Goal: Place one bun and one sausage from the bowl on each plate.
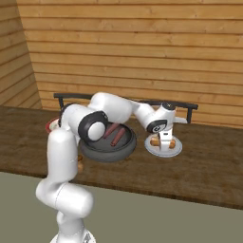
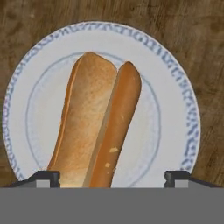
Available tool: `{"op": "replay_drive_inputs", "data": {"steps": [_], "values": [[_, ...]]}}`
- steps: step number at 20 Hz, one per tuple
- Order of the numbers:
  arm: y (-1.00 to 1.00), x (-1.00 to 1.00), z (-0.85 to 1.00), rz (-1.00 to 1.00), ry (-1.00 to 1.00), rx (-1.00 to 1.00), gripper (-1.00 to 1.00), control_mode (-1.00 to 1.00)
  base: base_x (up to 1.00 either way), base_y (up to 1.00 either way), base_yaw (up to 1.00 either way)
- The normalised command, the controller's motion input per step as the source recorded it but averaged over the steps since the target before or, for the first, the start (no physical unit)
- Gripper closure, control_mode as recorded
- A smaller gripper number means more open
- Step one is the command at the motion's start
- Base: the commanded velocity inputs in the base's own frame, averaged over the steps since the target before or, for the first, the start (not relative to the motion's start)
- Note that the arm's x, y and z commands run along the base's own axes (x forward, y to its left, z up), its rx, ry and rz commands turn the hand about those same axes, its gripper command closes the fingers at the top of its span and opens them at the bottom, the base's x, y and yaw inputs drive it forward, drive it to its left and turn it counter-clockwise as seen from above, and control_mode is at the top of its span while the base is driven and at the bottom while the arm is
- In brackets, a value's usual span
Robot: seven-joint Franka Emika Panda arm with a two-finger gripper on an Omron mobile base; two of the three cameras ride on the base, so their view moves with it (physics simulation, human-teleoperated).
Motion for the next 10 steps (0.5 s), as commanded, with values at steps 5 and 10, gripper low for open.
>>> {"op": "replay_drive_inputs", "data": {"steps": [5, 10], "values": [[0.33, -0.22, 0.61, 0.05, 0.00, -0.01, -1.00, -1.00, 0.00, 0.00, 0.00], [0.70, -0.38, 0.28, 0.24, 0.00, -0.02, -1.00, -1.00, 0.00, 0.00, 0.00]]}}
